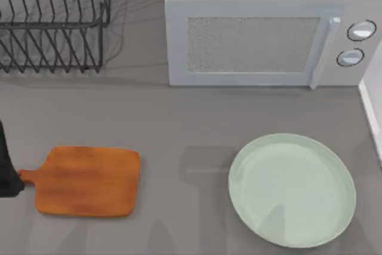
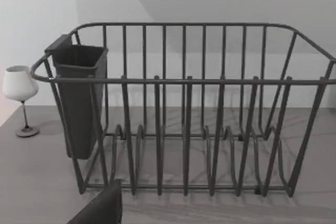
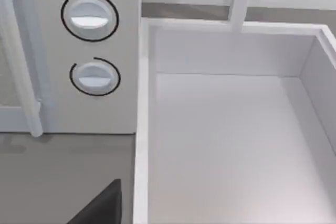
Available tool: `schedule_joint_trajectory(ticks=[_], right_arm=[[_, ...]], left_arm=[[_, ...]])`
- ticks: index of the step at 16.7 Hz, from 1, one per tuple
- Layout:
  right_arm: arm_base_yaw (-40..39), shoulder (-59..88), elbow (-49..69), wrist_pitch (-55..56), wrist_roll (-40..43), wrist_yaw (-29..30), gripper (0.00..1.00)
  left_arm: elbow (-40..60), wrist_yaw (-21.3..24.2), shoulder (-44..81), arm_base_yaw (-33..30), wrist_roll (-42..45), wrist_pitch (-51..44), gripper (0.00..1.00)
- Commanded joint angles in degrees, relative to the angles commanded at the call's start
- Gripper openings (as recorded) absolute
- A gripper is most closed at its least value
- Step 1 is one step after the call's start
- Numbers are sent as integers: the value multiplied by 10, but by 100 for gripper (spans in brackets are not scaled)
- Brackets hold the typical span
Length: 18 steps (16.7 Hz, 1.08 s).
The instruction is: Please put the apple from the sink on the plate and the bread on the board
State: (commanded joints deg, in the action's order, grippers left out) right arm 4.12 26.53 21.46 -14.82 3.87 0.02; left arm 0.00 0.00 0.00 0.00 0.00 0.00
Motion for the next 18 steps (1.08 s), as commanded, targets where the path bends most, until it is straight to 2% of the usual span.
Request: schedule_joint_trajectory(ticks=[12,18], right_arm=[[93,698,487,-335,88,1,100],[118,883,617,-425,111,1,100]], left_arm=[[0,0,0,0,0,0,100],[0,0,0,0,0,0,100]])
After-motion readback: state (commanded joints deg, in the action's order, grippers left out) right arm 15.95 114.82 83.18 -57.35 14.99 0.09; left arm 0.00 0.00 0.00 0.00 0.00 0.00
